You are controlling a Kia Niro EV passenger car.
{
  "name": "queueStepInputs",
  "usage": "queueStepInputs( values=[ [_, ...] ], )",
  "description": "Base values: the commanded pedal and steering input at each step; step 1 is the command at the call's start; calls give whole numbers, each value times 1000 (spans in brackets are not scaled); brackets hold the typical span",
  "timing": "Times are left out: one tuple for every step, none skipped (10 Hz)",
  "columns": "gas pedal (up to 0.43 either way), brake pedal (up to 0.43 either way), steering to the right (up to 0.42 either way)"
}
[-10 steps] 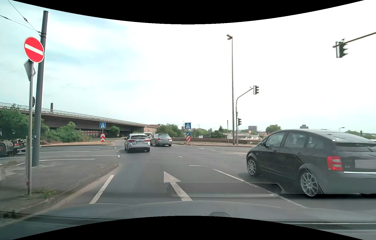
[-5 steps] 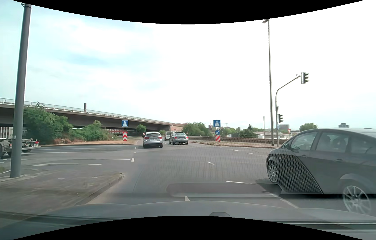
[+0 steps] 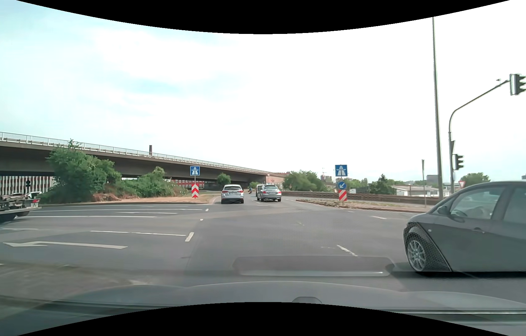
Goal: Follow the waypoints while adhering to traffic rules and regulations
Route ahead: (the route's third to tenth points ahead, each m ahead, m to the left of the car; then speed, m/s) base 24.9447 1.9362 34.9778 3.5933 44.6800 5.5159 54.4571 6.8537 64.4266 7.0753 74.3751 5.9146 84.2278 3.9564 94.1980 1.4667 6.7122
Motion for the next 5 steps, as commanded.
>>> queueStepInputs(
  values=[
    [118,0,-120],
    [118,0,-112],
    [150,0,-106],
    [177,0,-103],
    [189,0,-99]
  ],
)
